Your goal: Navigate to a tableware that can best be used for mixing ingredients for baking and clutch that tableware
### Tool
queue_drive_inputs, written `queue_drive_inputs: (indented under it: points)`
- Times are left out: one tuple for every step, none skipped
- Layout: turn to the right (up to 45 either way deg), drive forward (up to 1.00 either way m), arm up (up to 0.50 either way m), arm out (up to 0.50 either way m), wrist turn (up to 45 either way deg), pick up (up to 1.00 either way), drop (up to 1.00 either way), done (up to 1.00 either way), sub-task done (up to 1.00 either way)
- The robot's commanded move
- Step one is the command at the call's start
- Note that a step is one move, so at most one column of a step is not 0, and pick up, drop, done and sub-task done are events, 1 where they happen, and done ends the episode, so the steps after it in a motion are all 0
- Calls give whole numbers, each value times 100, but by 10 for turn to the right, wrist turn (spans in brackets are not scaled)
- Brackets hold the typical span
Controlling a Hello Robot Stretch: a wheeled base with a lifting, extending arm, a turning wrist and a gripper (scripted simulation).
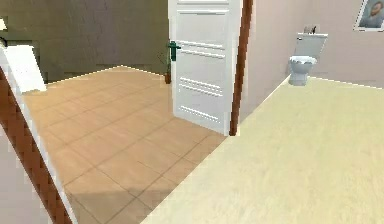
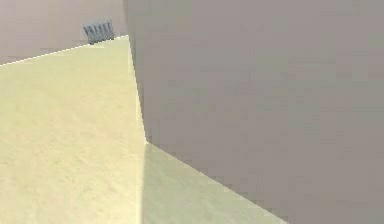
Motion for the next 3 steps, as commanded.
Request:
queue_drive_inputs:
  points:
    - [120, 0, 0, 0, 0, 0, 0, 0, 0]
    - [0, 50, 0, 0, 0, 0, 0, 0, 0]
    - [-210, 0, 0, 0, 0, 0, 0, 0, 0]
